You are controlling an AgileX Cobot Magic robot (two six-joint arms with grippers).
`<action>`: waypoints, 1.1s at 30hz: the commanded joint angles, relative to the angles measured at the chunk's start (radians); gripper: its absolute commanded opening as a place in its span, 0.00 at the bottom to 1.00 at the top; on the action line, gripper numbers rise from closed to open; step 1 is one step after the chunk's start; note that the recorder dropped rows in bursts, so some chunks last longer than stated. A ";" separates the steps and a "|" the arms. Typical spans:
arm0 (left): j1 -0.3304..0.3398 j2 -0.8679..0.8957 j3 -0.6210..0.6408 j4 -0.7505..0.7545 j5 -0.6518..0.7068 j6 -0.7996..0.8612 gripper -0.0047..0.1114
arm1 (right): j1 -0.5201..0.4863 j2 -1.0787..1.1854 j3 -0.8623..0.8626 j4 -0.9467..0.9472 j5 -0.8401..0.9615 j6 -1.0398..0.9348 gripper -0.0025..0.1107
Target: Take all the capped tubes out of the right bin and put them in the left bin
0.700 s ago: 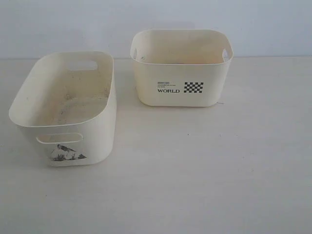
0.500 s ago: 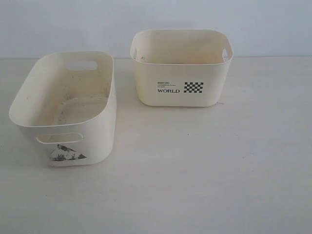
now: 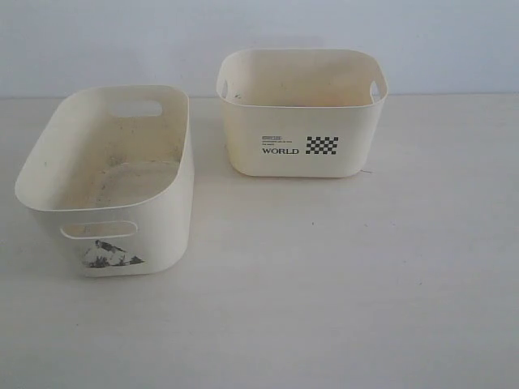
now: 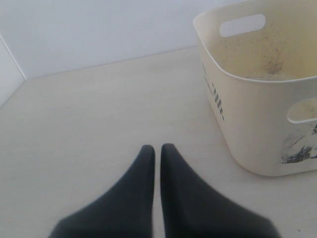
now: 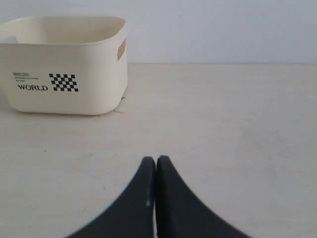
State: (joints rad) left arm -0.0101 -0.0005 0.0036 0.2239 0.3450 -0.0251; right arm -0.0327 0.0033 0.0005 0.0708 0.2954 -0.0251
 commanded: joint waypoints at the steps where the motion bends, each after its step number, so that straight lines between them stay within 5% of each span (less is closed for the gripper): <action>1: 0.000 0.000 -0.004 0.002 -0.004 -0.010 0.08 | -0.006 -0.003 0.000 -0.002 -0.128 -0.005 0.02; 9: 0.000 0.000 -0.004 0.002 -0.004 -0.010 0.08 | -0.006 -0.003 0.000 0.004 -0.561 -0.005 0.02; 16: 0.000 0.000 -0.004 0.002 -0.004 -0.010 0.08 | -0.006 0.041 -0.213 0.023 -0.418 -0.151 0.02; 25: 0.000 0.000 -0.004 0.002 -0.004 -0.010 0.08 | -0.006 0.471 -0.508 0.025 -0.118 -0.109 0.02; 33: 0.000 0.000 -0.004 0.002 -0.004 -0.010 0.08 | -0.006 0.684 -0.531 0.025 -0.384 -0.061 0.02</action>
State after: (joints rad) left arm -0.0101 -0.0005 0.0036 0.2239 0.3450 -0.0251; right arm -0.0327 0.6376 -0.5184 0.0936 0.0338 -0.1236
